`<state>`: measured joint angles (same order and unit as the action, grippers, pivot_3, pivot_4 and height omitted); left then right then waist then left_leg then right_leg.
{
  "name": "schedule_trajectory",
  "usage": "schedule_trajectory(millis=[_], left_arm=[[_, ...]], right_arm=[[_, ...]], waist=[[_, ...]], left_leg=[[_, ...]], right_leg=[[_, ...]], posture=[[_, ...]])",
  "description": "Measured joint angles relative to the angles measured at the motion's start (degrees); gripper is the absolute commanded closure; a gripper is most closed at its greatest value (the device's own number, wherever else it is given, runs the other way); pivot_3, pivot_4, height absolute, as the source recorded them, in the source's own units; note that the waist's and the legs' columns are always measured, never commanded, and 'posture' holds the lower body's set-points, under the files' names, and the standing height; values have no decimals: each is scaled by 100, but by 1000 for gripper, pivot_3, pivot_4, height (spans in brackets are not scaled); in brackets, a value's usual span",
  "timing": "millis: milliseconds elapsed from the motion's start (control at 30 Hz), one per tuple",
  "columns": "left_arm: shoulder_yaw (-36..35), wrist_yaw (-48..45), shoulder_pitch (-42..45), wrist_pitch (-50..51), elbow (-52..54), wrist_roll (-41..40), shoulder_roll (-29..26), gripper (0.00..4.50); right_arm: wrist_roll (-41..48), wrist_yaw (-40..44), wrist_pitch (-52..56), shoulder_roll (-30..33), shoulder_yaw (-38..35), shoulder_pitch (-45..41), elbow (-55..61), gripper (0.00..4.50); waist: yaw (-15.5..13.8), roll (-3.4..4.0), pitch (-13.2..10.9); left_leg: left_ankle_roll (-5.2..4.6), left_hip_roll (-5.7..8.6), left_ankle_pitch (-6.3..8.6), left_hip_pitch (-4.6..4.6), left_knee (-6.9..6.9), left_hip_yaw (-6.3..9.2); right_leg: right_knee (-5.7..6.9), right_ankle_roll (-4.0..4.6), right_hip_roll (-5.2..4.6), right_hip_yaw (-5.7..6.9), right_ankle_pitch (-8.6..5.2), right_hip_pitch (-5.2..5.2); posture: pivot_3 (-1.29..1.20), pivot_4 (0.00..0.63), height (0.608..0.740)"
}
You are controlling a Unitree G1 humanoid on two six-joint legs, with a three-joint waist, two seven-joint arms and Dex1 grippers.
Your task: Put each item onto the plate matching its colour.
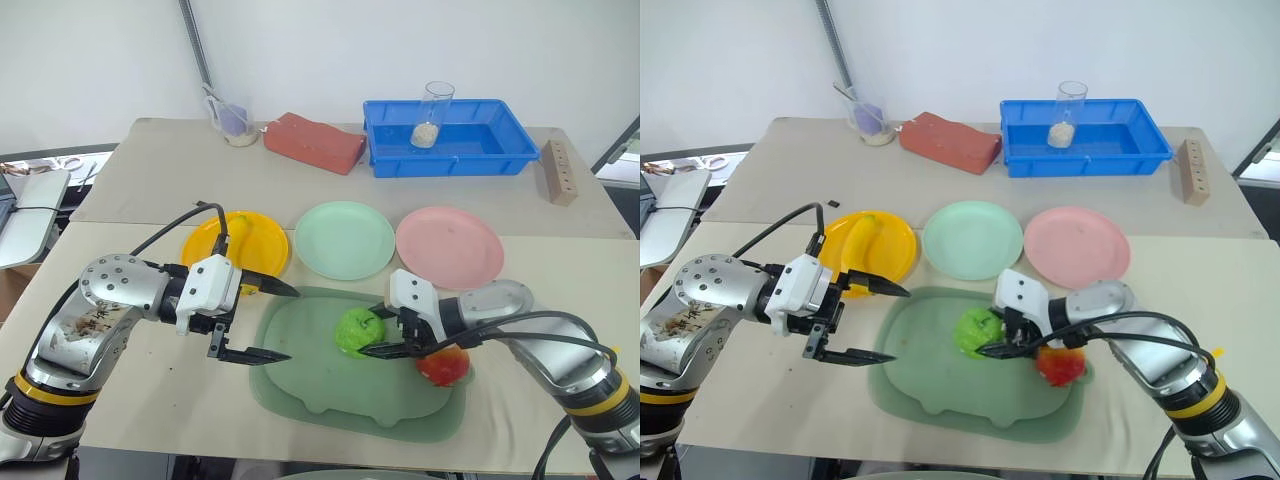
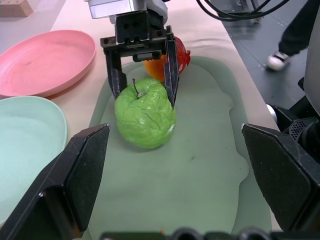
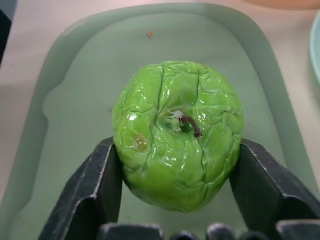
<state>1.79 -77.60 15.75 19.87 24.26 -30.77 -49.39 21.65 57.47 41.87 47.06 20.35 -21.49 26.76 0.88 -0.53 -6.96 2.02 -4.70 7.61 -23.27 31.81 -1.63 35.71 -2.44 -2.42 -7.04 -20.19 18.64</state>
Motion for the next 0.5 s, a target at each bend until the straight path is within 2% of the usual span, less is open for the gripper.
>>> schedule_trajectory(millis=[133,267,400,500], left_arm=[[-22,185,14,74,-35,-48,48,0],[-183,922,440,622,-411,-197,457,0],[-454,1858,928,1135,-975,-295,964,0],[-516,2209,978,1364,-1123,-307,1107,0]], right_arm=[[159,36,137,-126,-102,-177,-51,1936],[329,-335,401,-651,-559,-840,-547,1936],[-148,-1008,274,-1197,-670,-1667,-1769,1936],[-615,-1272,-30,-1470,-611,-2127,-2755,1936]], waist=[[2,-1,-1],[-3,-2,-1],[-2,-1,3],[-1,1,3]], left_leg=[[0,0,0,0,0,0],[-1,1,0,2,4,3],[-1,3,-1,1,6,4],[-5,4,1,0,1,4]], right_leg=[[1,0,0,0,0,-1],[8,-3,3,1,1,-2],[10,-5,4,0,2,-1],[11,-5,5,-1,3,1]], posture=[[0,150,740],[0,150,740],[0,150,740],[0,150,740]])
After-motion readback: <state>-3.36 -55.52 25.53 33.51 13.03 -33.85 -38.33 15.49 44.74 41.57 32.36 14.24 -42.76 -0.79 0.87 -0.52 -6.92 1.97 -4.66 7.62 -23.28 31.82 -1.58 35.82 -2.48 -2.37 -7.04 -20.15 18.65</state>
